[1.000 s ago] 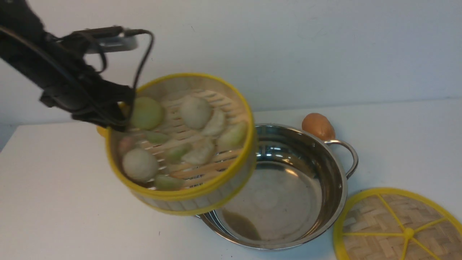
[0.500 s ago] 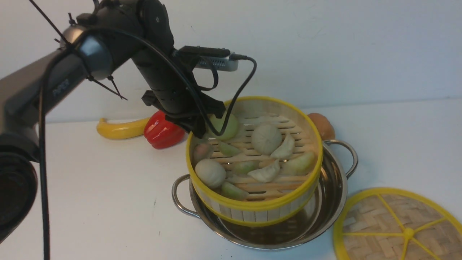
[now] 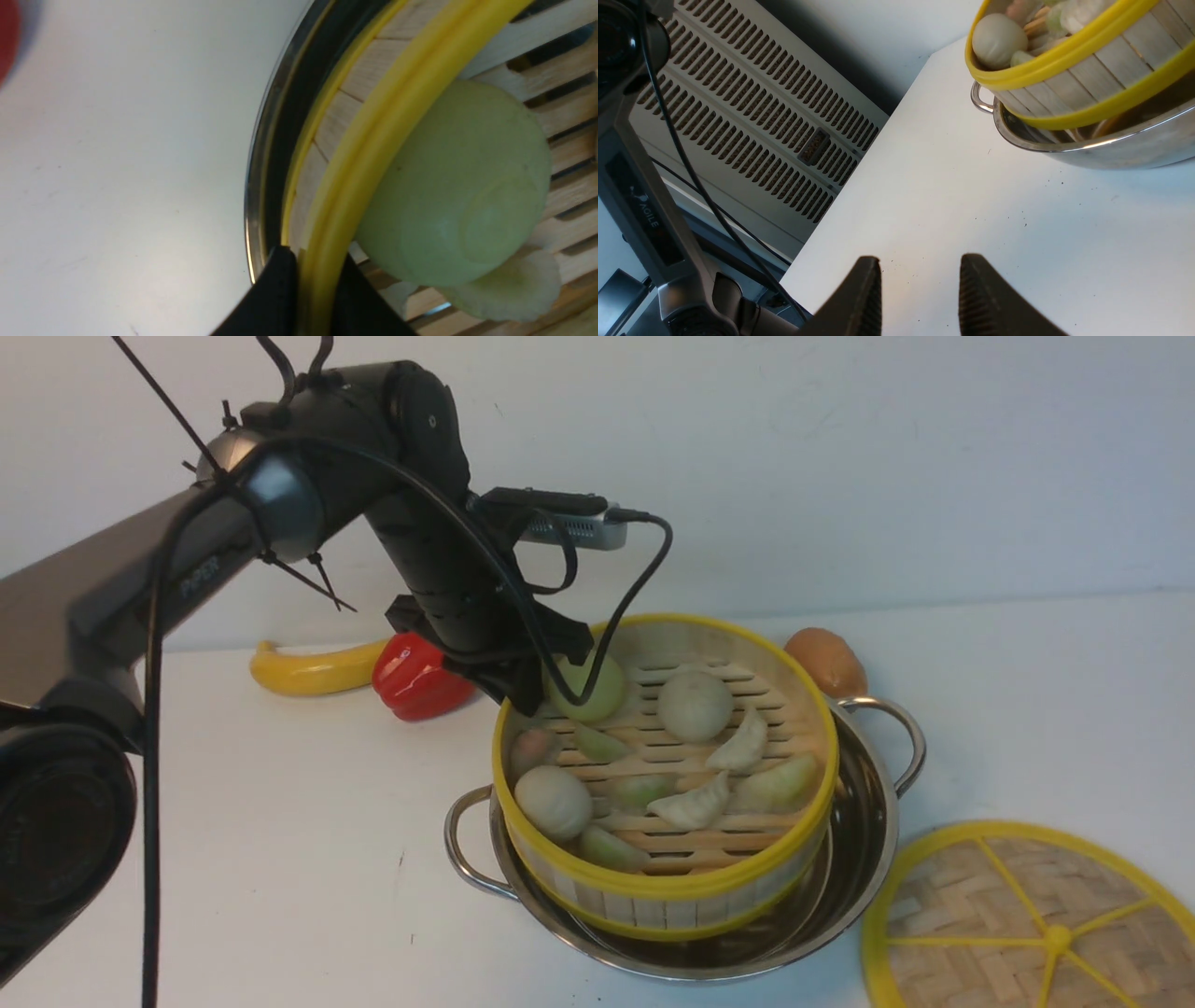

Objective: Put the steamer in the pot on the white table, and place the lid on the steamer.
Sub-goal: 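Place the bamboo steamer basket with dumplings into the steel pot with the left gripper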

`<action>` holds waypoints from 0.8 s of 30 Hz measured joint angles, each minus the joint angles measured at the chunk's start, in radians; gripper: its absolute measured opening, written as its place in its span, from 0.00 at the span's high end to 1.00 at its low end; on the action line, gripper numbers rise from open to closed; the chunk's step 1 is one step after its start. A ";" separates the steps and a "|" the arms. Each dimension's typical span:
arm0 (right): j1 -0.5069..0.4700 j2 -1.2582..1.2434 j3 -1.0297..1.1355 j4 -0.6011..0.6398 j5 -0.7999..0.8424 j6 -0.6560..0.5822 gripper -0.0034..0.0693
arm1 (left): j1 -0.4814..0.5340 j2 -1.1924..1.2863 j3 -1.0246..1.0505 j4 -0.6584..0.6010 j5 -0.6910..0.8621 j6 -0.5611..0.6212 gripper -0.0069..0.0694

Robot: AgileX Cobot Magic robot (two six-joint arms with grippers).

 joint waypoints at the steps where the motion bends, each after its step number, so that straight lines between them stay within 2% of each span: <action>1: 0.000 0.000 0.000 0.000 0.000 0.000 0.61 | 0.000 0.005 0.000 -0.011 0.000 0.000 0.85; 12: 0.000 0.000 0.000 0.000 0.007 0.000 0.61 | -0.040 0.056 -0.001 -0.030 -0.026 0.002 0.85; 24: 0.000 0.000 0.000 0.000 0.011 0.000 0.61 | -0.047 0.097 -0.001 0.028 -0.073 -0.001 0.85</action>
